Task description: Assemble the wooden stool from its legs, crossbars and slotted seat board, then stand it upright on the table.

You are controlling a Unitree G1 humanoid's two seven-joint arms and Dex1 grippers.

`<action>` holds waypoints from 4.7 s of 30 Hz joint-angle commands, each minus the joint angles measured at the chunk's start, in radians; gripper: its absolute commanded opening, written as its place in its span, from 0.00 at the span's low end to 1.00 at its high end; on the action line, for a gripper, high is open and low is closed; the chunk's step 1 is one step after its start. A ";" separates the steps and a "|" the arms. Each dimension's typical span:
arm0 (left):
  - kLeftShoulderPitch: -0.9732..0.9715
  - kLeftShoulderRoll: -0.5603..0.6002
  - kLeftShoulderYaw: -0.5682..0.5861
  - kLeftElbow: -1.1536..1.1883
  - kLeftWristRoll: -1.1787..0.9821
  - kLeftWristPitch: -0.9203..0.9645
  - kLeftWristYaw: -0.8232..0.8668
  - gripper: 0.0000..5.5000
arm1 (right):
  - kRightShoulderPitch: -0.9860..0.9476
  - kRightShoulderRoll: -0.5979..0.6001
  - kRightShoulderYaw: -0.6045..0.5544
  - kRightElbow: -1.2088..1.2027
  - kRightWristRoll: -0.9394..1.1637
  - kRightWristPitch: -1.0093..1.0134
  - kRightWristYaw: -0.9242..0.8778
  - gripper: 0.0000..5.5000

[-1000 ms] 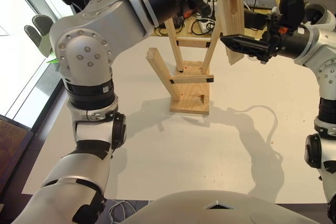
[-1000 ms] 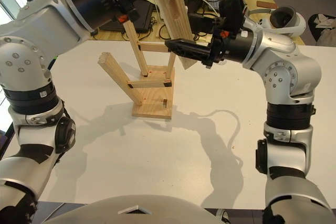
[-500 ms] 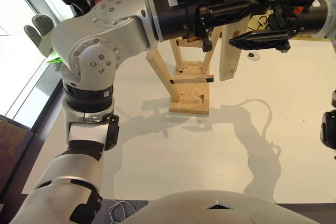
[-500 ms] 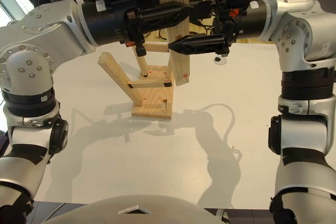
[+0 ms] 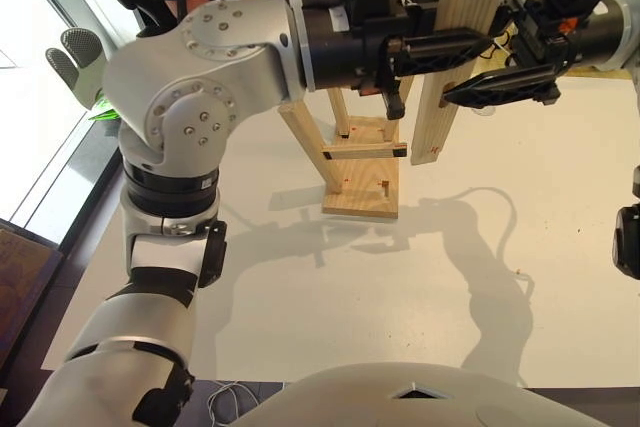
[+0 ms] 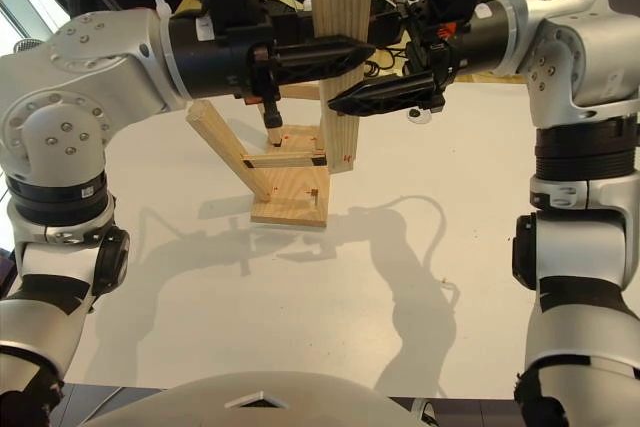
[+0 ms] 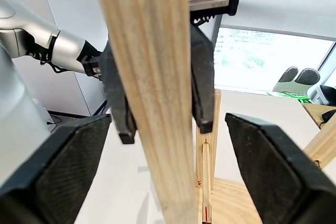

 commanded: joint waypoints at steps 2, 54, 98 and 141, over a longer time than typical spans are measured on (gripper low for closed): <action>-0.020 0.017 -0.015 -0.007 0.028 0.003 -0.034 0.19 | -0.050 -0.014 0.025 0.011 -0.009 -0.016 0.016 0.73; -0.039 -0.030 0.026 0.049 0.138 0.002 -0.048 0.41 | 0.058 0.012 0.025 -0.027 -0.019 -0.024 -0.009 0.18; -0.014 -0.064 0.060 0.017 0.026 0.061 -0.034 0.19 | 0.004 0.071 0.015 0.069 -0.121 -0.154 -0.043 0.45; 0.018 -0.209 0.309 0.146 0.211 -0.082 0.430 0.45 | 0.217 -0.007 -0.187 0.029 -0.105 -0.220 -0.386 0.18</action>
